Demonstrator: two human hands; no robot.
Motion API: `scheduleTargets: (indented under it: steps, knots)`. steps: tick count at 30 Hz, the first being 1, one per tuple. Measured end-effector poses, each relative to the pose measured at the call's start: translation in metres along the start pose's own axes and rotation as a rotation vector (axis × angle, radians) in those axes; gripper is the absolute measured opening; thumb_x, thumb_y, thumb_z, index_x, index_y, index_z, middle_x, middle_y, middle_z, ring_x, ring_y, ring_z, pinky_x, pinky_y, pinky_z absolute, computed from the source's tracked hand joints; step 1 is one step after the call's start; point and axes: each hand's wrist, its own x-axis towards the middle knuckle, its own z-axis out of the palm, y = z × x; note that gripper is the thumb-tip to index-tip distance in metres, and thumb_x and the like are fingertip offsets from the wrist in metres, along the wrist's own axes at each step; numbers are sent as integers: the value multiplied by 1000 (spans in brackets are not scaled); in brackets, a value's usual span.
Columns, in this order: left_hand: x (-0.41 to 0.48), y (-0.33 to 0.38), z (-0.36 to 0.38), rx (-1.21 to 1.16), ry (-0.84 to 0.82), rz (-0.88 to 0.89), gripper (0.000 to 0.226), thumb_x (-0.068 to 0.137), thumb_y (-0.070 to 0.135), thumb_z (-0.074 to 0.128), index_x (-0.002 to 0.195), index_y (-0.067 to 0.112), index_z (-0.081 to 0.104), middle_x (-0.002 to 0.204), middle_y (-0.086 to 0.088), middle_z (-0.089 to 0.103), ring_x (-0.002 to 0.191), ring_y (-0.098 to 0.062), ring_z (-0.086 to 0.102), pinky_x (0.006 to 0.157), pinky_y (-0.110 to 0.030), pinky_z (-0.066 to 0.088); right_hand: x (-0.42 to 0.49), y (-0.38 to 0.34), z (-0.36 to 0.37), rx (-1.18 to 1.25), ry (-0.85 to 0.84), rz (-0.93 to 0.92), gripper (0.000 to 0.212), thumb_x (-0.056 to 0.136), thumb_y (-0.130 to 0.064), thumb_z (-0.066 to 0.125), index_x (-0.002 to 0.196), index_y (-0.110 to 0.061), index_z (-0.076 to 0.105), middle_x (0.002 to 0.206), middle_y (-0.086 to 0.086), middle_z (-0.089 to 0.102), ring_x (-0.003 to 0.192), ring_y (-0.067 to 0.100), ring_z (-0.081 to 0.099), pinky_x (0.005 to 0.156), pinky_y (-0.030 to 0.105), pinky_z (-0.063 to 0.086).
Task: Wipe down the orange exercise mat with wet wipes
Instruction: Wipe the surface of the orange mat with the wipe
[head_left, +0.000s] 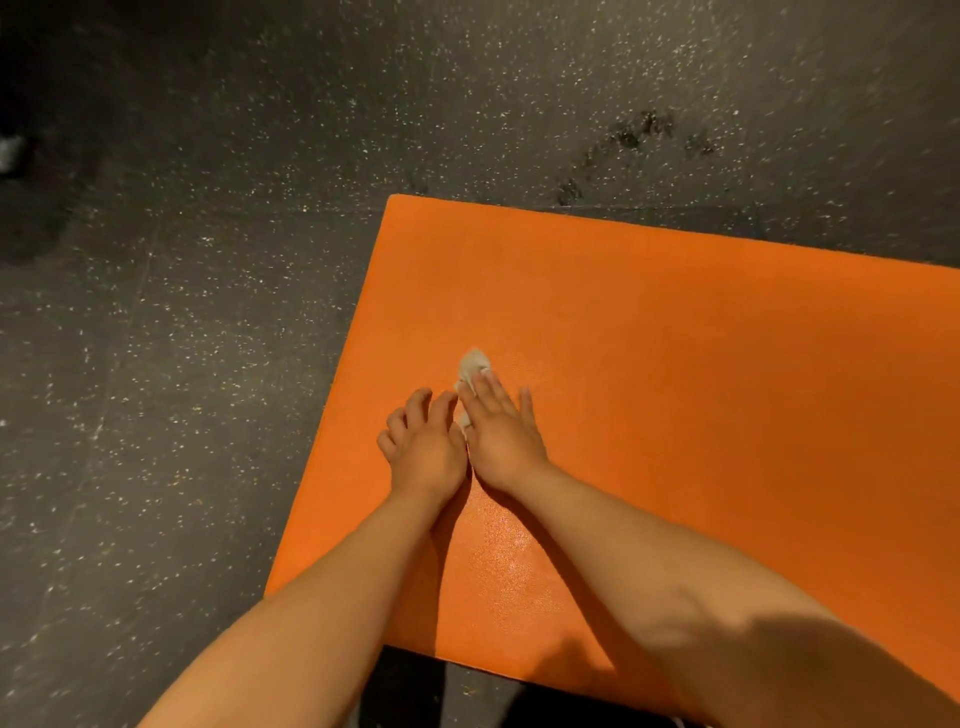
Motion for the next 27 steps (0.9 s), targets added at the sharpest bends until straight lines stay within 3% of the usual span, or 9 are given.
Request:
scheduleTargets:
  steps: [3, 7, 9, 12, 15, 19, 24, 27]
  knots:
    - [5, -9, 1, 40, -19, 26, 55, 103, 39, 41, 155, 39, 26, 169, 2, 3, 150, -29, 7, 116, -50, 10, 2, 7, 2, -65, 63, 0, 63, 106, -26, 35, 163, -26, 6, 170, -3, -8, 154, 11, -18, 122, 49, -15]
    - [7, -14, 4, 66, -63, 41, 56, 105, 47, 33, 158, 42, 15, 169, 6, -4, 151, -26, 0, 117, -50, 5, -2, 52, -16, -11, 247, 428, 64, 107, -25, 27, 162, -19, -3, 168, 1, -16, 153, 15, -22, 121, 50, -14]
    - [9, -17, 4, 65, -29, 48, 56, 104, 48, 35, 157, 43, 19, 169, 7, 1, 150, -26, 5, 115, -50, 8, -1, 55, -18, -4, 268, 527, 65, 107, -24, 27, 162, -17, -6, 168, 2, -19, 153, 16, -22, 121, 50, -14]
    - [14, -20, 4, 64, 16, 59, 55, 104, 45, 35, 157, 41, 20, 169, 7, 3, 146, -28, 14, 113, -51, 14, 13, 23, -9, -30, 240, 391, 63, 107, -26, 27, 162, -17, -4, 168, 1, -16, 153, 16, -21, 121, 52, -12]
    - [21, -18, 5, 91, -24, 141, 53, 106, 47, 25, 158, 42, 12, 168, 11, -9, 146, -25, 8, 112, -50, 13, 29, -13, 1, -29, 117, 178, 66, 107, -29, 30, 162, -21, -4, 168, -2, -18, 153, 13, -23, 124, 53, -9]
    - [27, -18, 6, 83, -15, 135, 54, 106, 45, 27, 158, 41, 15, 168, 12, -3, 147, -22, 9, 111, -49, 14, 28, -2, -5, -84, 101, 97, 62, 109, -31, 28, 163, -27, -1, 169, -6, -12, 153, 10, -20, 122, 49, -15]
    - [25, -20, 8, 50, 2, 137, 54, 105, 44, 31, 157, 43, 17, 168, 14, 0, 145, -20, 10, 111, -47, 12, 7, 50, -21, -9, 260, 515, 63, 108, -28, 26, 162, -26, -4, 168, -5, -16, 153, 12, -22, 122, 53, -13]
    - [29, -20, 8, 17, 20, 144, 53, 103, 41, 39, 154, 40, 28, 167, 10, 14, 140, -22, 18, 108, -47, 16, 13, 42, -22, 20, 248, 539, 64, 107, -25, 28, 162, -21, -4, 168, -1, -17, 153, 14, -23, 122, 51, -15]
